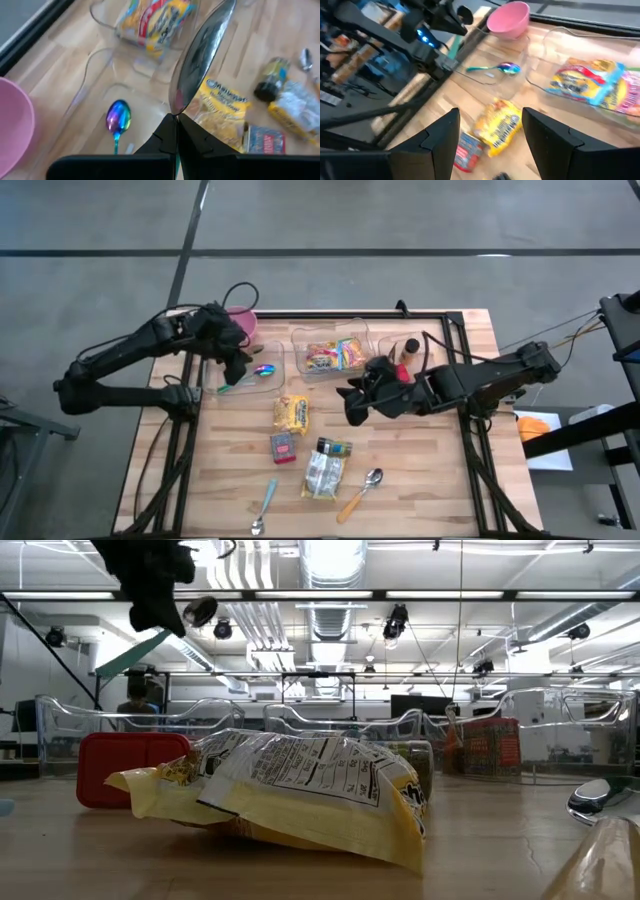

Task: Pick & Place Food Item
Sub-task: Put the green spoon into the left transparent bin

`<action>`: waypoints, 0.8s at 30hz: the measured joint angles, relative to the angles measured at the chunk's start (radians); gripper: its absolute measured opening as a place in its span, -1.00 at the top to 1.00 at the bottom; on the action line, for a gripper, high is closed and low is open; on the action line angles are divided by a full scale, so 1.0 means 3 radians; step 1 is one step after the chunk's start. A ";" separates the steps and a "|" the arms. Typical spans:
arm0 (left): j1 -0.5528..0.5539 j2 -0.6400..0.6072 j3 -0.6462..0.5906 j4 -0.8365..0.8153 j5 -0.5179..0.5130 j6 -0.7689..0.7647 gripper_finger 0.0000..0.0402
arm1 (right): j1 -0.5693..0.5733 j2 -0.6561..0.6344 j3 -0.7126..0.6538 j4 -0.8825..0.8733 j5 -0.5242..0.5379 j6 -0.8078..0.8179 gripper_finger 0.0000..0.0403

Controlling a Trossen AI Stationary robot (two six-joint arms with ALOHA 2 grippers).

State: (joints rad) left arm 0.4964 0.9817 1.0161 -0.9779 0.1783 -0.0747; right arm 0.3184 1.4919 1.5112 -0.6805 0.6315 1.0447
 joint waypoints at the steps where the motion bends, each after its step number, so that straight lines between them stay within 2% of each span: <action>1: 0.0011 0.0039 0.0000 -0.0012 -0.0005 0.0024 0.99 | 0.0005 -0.0009 -0.0001 -0.0047 0.0000 0.0017 -0.05; 11: 0.0075 0.0659 -0.0049 -0.0295 -0.0210 0.0601 0.99 | 0.0054 -0.0065 0.0000 -0.0163 0.0021 -0.0010 -0.05; 15: 0.0086 0.0749 -0.0209 -0.0200 -0.0469 0.0698 0.99 | 0.0096 -0.0065 0.0000 -0.0218 0.0050 0.0009 -0.05; 24: 0.0101 0.0745 -0.0827 0.0458 -0.0181 0.0517 0.99 | 0.0190 -0.0065 0.0000 -0.0363 0.0160 0.0098 -0.05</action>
State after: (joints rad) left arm 0.5266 1.2053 0.7681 -0.8406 0.1240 0.0804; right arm 0.3754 1.4723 1.5112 -0.7893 0.6794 1.0740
